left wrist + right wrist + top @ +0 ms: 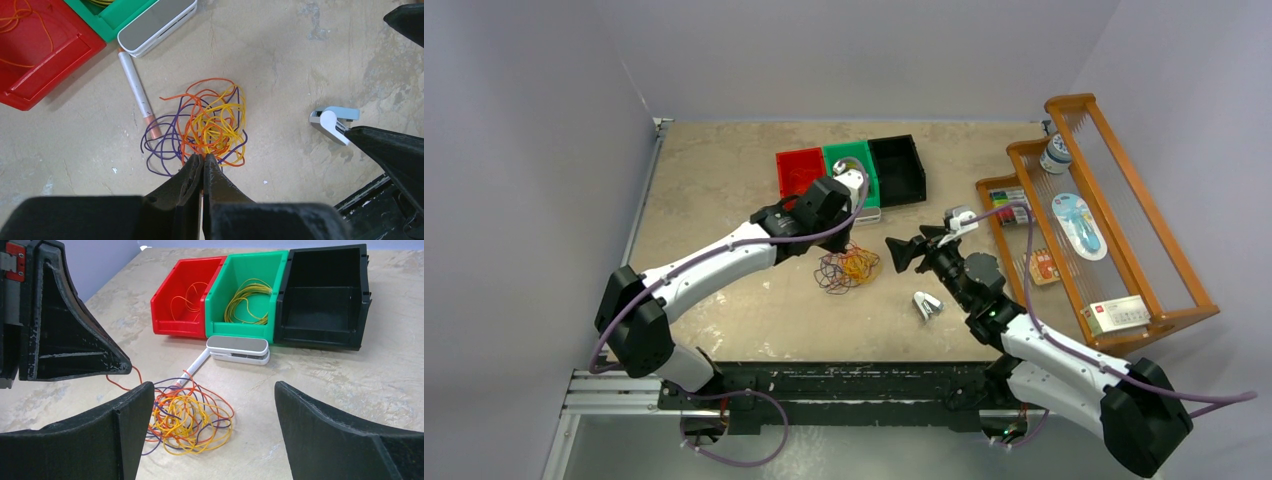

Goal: Untangle the cables

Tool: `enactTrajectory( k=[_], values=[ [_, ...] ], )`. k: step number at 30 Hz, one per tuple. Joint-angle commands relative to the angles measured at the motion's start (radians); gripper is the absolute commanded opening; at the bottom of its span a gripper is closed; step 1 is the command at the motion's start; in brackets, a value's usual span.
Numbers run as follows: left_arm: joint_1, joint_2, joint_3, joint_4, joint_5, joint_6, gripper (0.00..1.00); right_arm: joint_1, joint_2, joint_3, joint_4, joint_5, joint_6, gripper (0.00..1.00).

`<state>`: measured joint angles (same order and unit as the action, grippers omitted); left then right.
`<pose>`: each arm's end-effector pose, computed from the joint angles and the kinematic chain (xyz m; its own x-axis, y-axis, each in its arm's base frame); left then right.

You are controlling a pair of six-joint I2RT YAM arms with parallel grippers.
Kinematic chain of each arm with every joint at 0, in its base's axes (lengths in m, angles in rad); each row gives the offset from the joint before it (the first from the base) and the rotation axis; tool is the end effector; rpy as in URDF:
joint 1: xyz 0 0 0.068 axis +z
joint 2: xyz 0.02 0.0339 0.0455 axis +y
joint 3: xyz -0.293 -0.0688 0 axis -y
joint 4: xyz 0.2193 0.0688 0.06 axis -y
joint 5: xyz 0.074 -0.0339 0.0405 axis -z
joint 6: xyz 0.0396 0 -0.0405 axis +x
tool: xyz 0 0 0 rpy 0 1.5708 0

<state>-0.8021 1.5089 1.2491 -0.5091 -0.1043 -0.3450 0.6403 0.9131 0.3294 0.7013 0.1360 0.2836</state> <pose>0.2190 -0.2205 0.3287 -0.6791 0.2184 -0.7008 0.4603 0.8703 -0.1749 0.1391 0.0969 0.2879 -0.0451 0.3121 -0.9490 -0.4909 0.8204 0.2932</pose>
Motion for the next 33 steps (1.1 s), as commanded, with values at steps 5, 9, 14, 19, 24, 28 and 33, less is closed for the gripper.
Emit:
enactTrajectory(
  k=[5, 9, 14, 19, 24, 28, 33],
  values=[
    [-0.033, -0.044, 0.045, 0.046, -0.032, -0.035, 0.0, -0.003, -0.033, -0.023, 0.052, -0.031, -0.024, 0.91],
    [-0.05, -0.042, 0.058, 0.045, 0.002, -0.03, 0.0, -0.003, -0.049, -0.034, 0.07, -0.044, -0.038, 0.91],
    [-0.08, -0.042, 0.068, 0.047, 0.022, -0.031, 0.0, -0.003, -0.076, -0.047, 0.087, -0.058, -0.059, 0.91],
    [-0.1, -0.039, 0.075, 0.043, 0.042, -0.027, 0.0, -0.003, -0.102, -0.049, 0.117, -0.069, -0.129, 0.93],
    [-0.101, -0.045, 0.093, 0.038, 0.048, -0.02, 0.0, -0.001, -0.102, -0.037, 0.143, -0.204, -0.193, 0.93],
    [-0.101, -0.059, 0.101, 0.037, 0.037, -0.015, 0.0, 0.001, -0.063, -0.021, 0.165, -0.282, -0.204, 0.94],
    [-0.101, -0.081, 0.103, 0.039, 0.012, -0.014, 0.0, 0.024, -0.021, -0.015, 0.217, -0.325, -0.203, 0.94]
  ],
)
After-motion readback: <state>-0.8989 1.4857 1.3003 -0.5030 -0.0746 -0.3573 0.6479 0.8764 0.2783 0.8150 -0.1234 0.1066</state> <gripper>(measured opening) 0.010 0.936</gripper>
